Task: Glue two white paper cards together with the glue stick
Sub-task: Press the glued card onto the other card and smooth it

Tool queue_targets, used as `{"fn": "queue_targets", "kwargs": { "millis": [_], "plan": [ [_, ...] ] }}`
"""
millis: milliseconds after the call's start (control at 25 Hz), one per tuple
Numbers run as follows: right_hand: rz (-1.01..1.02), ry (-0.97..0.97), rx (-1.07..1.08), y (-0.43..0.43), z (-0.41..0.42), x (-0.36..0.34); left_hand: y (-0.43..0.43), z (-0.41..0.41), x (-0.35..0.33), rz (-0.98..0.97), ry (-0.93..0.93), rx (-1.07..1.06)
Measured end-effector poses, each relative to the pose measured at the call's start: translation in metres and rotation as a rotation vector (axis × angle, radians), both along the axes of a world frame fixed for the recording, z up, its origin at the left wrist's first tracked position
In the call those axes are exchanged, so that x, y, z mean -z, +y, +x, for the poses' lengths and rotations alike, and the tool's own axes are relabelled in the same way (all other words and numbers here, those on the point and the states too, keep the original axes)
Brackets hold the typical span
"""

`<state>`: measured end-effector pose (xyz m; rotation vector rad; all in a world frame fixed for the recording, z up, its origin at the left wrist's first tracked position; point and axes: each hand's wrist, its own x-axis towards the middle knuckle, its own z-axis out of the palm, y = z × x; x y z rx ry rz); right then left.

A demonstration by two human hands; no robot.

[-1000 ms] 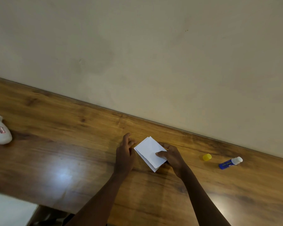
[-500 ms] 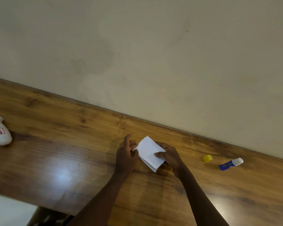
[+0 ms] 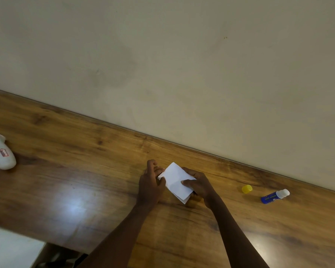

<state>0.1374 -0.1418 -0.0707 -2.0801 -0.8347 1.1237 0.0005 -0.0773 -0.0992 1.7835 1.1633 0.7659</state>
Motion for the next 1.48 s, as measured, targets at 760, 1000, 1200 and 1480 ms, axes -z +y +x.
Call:
{"fn": "queue_targets", "kwargs": {
  "millis": [760, 1000, 1200, 1480],
  "plan": [
    [-0.178, -0.615, 0.135, -0.009, 0.000, 0.011, 0.001, 0.002, 0.012, 0.090, 0.167, 0.133],
    [-0.039, -0.811, -0.122, -0.008, -0.021, 0.021, 0.001, 0.006, 0.011, 0.084, 0.186, 0.133],
    [-0.135, -0.873, -0.300, 0.017, -0.008, 0.010, 0.001, 0.005, 0.010, 0.097, 0.173, 0.144],
    [-0.149, -0.923, -0.143, -0.043, -0.007, 0.019, -0.001, 0.008, 0.012, 0.103, 0.197, 0.128]
  ]
}}
